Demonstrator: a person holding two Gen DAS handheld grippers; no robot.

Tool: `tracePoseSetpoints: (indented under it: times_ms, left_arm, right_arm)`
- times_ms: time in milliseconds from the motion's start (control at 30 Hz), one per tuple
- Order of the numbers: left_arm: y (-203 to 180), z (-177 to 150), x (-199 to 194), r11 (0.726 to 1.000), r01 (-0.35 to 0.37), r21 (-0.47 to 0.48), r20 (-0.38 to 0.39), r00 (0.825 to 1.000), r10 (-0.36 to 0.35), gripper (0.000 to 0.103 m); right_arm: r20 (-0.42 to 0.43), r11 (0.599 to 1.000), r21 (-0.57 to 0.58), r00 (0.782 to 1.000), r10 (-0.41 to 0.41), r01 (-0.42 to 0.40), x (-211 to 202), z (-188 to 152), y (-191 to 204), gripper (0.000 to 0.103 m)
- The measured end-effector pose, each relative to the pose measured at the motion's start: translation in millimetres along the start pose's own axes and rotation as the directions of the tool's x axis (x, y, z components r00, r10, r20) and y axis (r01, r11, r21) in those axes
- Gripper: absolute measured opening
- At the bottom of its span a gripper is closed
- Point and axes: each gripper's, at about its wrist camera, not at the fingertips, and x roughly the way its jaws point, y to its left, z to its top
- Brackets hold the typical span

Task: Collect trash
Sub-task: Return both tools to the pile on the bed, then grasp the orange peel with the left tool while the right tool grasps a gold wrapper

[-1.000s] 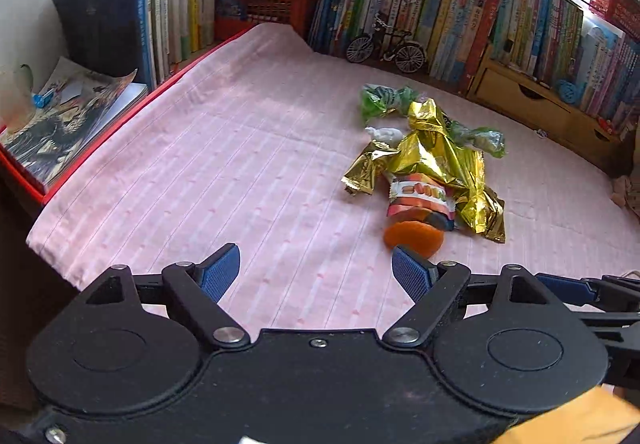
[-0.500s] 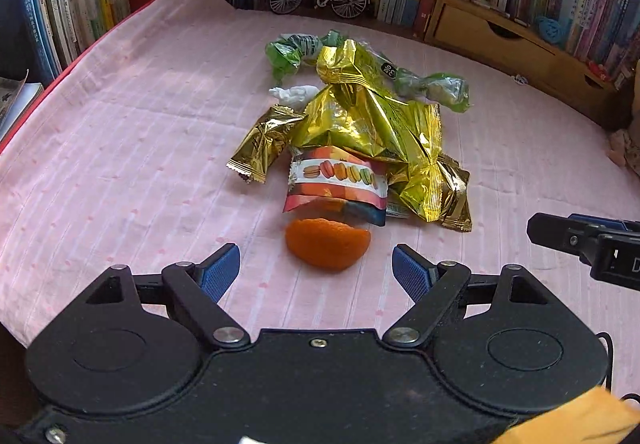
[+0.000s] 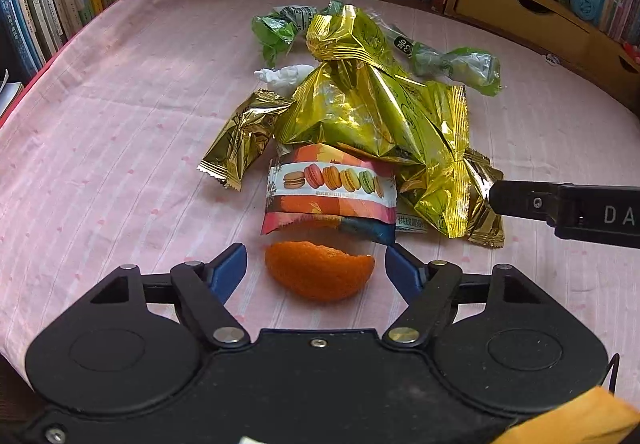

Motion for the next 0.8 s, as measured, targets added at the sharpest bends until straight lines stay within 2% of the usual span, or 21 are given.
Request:
tracePoseSetpoints:
  times_ms: [333,400,467,533,733,800]
  left_arm:
    - [-3,-5,1,1.0,0.008,0.013,-0.011,1.0,-0.008,0.067]
    - [-2,-5,2,1.0,0.009,0.004,-0.013,1.0,-0.008,0.062]
    - [0,-6,2,1.0,0.015,-0.01,-0.016,1.0,-0.016,0.057]
    - [2,-6,1,1.0,0.021,-0.02,-0.014,1.0,-0.021,0.057]
    - [5,-7,-3,0.999,0.025,-0.029,-0.007,1.0,-0.025,0.052]
    - [6,-8,-5,0.999,0.027,-0.031,-0.004,1.0,-0.027,0.05]
  right_arm:
    - [-0.054,1.0,-0.009,0.999,0.008,-0.008,23,3,3,0.069]
    - [-0.061,1.0,-0.01,0.998,0.005,-0.006,25,2,3,0.065]
    - [-0.068,1.0,-0.007,0.998,0.003,-0.004,26,1,2,0.056]
    - [-0.075,1.0,-0.002,0.997,0.003,-0.003,27,0,1,0.048]
    - [-0.07,1.0,-0.001,0.998,0.001,-0.001,25,-1,1,0.036]
    - [-0.066,1.0,0.001,0.998,0.0,0.0,23,-2,2,0.035]
